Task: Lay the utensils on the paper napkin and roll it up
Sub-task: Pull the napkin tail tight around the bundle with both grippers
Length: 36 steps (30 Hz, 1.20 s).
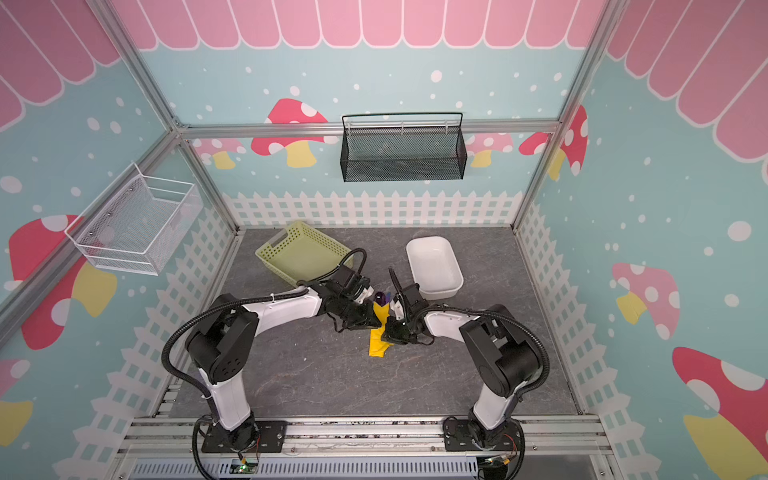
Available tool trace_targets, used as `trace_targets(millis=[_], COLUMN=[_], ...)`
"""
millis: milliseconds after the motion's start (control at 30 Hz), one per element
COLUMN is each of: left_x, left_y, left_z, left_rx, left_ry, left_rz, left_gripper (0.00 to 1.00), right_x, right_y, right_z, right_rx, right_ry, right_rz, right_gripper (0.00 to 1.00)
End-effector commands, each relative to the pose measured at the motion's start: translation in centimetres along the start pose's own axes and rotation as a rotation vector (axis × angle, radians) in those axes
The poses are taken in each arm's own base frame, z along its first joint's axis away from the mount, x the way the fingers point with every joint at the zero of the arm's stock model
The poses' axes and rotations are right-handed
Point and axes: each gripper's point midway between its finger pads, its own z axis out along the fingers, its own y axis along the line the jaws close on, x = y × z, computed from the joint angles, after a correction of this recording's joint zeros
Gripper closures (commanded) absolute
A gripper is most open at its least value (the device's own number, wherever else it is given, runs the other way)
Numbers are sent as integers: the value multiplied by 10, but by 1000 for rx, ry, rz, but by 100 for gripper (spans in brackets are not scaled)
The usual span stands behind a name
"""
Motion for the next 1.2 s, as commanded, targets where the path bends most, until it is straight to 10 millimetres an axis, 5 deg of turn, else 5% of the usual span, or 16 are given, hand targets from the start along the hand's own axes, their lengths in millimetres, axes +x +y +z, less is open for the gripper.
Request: trace_targets(millis=[0, 467, 700, 900, 1167], left_x=[29, 57, 57, 56, 56], left_y=[5, 32, 36, 36, 36], left_z=[7, 27, 30, 29, 27], left_rx=[-11, -53, -69, -69, -70], left_ry=[72, 156, 154, 151, 145], left_rz=[-5, -21, -27, -26, -26], left_gripper=[86, 87, 87, 87, 87], right_x=[14, 7, 4, 22, 32], right_y=[-35, -30, 7, 22, 5], right_z=[6, 0, -20, -10, 3], right_rx=[155, 176, 64, -24, 26], right_ry=[45, 34, 10, 56, 80], right_rz=[22, -10, -21, 5, 42], right_gripper=[82, 82, 76, 74, 74])
